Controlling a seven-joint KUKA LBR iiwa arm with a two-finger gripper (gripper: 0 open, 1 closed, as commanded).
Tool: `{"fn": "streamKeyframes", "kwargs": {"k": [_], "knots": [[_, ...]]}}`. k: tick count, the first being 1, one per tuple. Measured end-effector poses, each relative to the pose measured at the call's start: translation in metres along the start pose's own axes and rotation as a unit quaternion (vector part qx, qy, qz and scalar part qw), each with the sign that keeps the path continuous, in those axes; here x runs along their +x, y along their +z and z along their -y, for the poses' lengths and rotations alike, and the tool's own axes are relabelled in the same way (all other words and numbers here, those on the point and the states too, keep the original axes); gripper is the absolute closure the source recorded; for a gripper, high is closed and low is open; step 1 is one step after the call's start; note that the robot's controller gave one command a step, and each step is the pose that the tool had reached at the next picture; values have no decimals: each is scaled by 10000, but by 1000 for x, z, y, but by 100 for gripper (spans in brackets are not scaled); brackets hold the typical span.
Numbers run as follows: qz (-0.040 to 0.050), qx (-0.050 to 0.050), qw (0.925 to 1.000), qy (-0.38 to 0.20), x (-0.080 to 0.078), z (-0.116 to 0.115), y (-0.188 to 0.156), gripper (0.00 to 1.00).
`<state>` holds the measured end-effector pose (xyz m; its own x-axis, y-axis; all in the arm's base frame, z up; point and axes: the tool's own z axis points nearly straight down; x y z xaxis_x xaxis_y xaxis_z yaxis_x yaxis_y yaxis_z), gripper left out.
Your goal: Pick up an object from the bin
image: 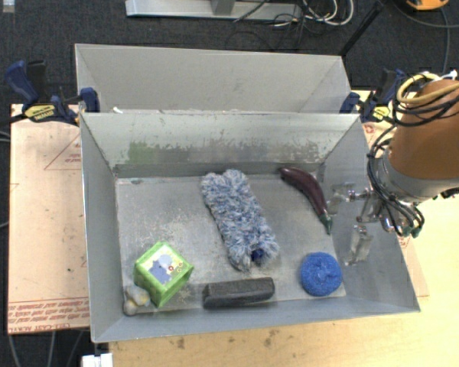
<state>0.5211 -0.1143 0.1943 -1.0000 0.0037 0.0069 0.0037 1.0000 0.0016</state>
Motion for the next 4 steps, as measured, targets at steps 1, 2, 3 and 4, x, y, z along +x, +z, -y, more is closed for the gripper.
{"fn": "streamKeyframes", "kwargs": {"k": [1,2,3,4], "knots": [[38,6,10000,-16,-1,-1,-5,0],[75,18,9995,-319,-4,-8,24,0],[47,2,9998,-191,1,-6,66,0],[37,3,9996,290,15,-8,91,0]]}}
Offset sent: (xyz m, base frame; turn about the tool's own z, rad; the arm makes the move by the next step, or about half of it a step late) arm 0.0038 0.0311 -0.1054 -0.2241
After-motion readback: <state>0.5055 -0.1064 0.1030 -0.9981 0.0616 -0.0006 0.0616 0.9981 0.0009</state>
